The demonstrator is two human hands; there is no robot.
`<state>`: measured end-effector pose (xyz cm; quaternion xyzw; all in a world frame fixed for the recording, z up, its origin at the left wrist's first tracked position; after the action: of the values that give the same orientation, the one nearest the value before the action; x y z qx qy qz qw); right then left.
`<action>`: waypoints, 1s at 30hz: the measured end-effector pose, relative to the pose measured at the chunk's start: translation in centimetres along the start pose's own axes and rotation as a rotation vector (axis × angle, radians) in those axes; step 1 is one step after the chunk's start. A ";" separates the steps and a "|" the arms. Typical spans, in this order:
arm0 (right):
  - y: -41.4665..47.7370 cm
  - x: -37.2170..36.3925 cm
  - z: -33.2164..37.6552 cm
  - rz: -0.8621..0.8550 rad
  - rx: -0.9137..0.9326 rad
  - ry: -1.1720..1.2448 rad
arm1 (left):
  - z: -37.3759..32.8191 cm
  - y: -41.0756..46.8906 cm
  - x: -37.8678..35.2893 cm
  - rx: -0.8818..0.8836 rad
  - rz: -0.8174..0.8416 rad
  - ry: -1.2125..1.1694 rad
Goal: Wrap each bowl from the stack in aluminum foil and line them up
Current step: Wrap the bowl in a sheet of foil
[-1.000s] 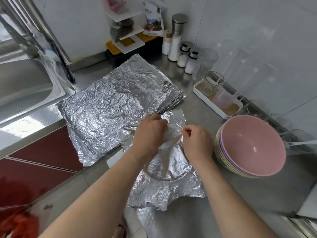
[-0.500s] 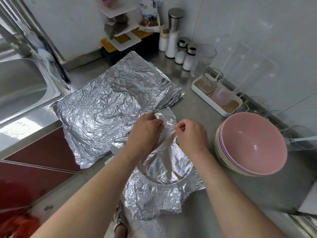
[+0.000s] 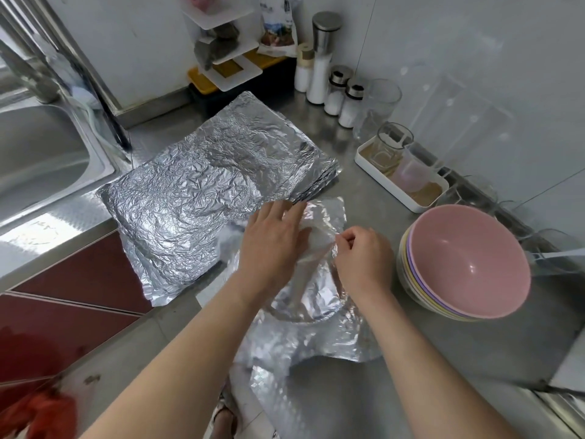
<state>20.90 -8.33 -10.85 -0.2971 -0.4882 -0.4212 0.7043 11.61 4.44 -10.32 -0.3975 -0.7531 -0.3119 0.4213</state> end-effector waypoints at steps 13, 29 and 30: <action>-2.4 -0.9 -2.2 0.004 -0.127 0.324 | 2.6 -5.9 -0.5 0.227 -0.064 -0.121; 1.2 -4.1 -1.8 0.404 0.103 0.331 | -4.1 -5.6 -2.0 0.052 0.094 0.032; 1.4 -4.4 -1.6 0.455 0.111 0.375 | -4.2 -5.3 -2.5 0.054 0.121 0.041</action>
<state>22.14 -7.65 -15.54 -0.2772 -0.2926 -0.2727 0.8736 9.47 -2.37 -11.32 -0.4244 -0.7269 -0.2737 0.4653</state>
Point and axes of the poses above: each hand's wrist, its own y-axis towards the middle knuckle, its own x-axis out of the back of the hand, z = x × y, the point moved 8 cm from there along y, towards the middle knuckle, and after that the axes turned 9 degrees about -y, right-handed, at the moved point
